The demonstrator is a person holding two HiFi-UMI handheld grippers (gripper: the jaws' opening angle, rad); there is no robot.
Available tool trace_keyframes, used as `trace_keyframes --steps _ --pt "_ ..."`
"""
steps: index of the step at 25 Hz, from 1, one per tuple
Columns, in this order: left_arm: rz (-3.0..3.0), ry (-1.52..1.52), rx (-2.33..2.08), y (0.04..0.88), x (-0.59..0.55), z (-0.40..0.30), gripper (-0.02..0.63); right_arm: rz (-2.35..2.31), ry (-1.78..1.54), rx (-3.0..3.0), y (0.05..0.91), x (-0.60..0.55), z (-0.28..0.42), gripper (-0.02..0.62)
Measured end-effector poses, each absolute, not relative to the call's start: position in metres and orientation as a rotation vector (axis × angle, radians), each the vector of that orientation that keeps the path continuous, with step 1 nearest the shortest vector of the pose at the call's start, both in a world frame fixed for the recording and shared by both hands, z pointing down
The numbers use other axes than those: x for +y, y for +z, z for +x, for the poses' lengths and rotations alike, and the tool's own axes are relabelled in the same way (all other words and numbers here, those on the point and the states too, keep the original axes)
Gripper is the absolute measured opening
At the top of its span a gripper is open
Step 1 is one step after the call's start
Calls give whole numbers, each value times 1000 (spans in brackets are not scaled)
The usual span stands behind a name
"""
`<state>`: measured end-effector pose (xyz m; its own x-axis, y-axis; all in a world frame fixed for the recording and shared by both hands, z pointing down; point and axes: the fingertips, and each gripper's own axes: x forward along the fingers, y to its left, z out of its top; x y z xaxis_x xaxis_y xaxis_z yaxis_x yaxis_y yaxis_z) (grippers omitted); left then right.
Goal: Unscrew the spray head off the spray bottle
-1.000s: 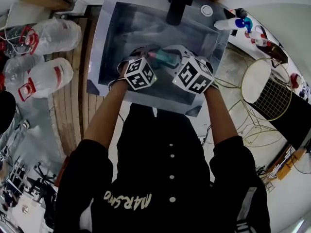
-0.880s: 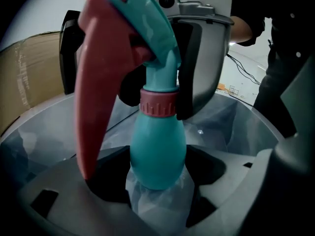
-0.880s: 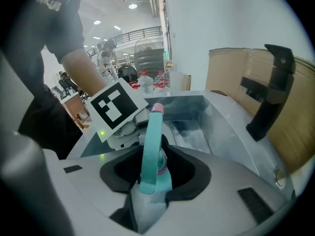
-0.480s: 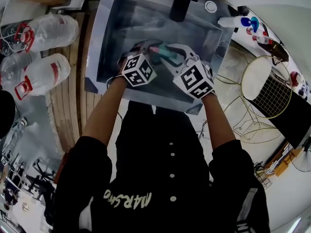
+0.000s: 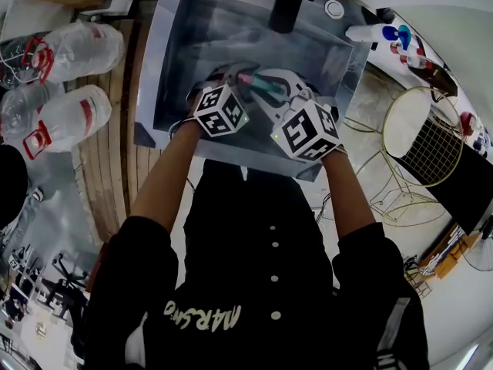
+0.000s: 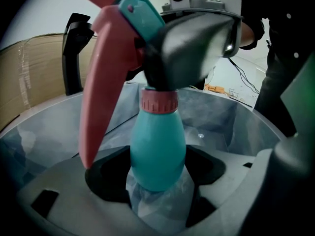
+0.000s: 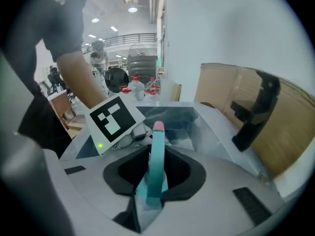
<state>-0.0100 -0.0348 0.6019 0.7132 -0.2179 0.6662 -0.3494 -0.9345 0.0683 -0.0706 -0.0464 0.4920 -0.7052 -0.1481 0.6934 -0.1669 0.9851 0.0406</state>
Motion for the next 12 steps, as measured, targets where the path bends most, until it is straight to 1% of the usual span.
trace_keyframes --steps 1,5,6,12 --pt "2733 1025 -448 602 -34 -10 362 191 -6 -2357 491 -46 -72 104" --pt "2751 1003 -406 601 -32 -9 362 60 -64 -2365 490 -40 -72 110" --pt "2756 994 -387 601 -32 -9 362 5 -94 -2361 490 -37 -71 87" --pt "2813 977 -249 601 -27 -2 362 -441 -408 -2232 495 -14 -61 86"
